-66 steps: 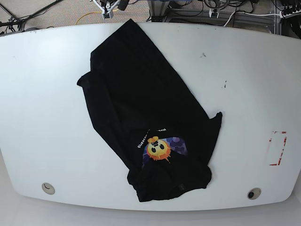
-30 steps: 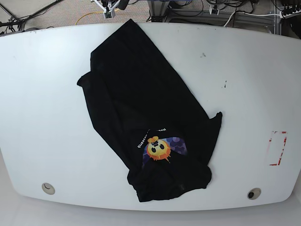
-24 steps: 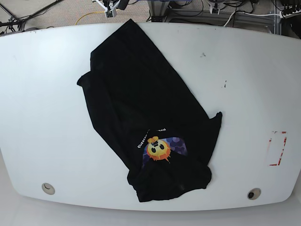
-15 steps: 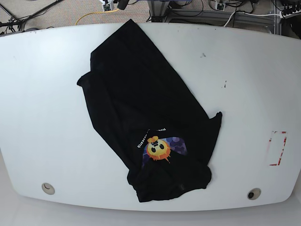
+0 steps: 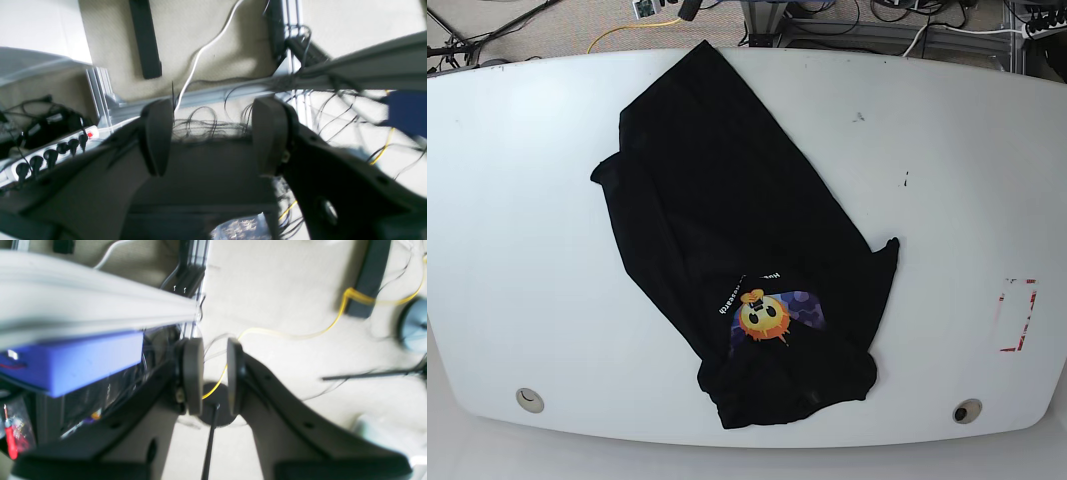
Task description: Fold the T-shirt properly
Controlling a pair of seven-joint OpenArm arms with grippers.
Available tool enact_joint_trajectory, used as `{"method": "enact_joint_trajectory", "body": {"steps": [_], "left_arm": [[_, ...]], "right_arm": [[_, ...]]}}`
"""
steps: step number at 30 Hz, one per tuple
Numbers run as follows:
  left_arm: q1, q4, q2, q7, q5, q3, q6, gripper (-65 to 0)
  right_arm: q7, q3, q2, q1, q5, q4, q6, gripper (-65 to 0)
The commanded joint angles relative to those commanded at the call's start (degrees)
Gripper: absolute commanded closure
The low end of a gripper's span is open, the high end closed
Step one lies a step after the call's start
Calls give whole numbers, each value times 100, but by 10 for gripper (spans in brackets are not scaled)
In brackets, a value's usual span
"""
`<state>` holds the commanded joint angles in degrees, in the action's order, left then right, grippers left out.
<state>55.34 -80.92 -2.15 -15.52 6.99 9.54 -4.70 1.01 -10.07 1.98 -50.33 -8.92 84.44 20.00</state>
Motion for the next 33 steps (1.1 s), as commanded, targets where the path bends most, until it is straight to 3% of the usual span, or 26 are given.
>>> {"method": "enact_joint_trajectory", "body": {"steps": [5, 9, 19, 22, 26, 28, 33], "left_arm": [[818, -1231, 0, 0, -624, 0, 0, -351], [1301, -1952, 0, 0, -686, 0, 0, -351], [1966, -3262, 18, 0, -914, 281, 0, -353], [1966, -3332, 9, 0, -1055, 325, -18, -408], [1960, -3323, -9, 0, -1213, 308, -18, -539], [1829, -3323, -18, 0, -1275, 167, -26, -550], [1547, -3314, -475, 0, -1688, -316, -26, -549]], "right_arm": [[0, 9, 0, -554, 0, 791, 0, -116], [0, 0, 0, -967, 26, 1248, 0, -116], [0, -26, 360, -2031, 1486, 2567, -18, -116], [0, -237, 440, -2242, 1960, 2813, 0, -116], [18, -492, 457, -2251, 2523, 2857, 0, -116], [18, -703, 448, -2119, 2822, 2866, 0, -116], [26, -1125, 448, -1916, 3358, 2901, 0, -116]]}}
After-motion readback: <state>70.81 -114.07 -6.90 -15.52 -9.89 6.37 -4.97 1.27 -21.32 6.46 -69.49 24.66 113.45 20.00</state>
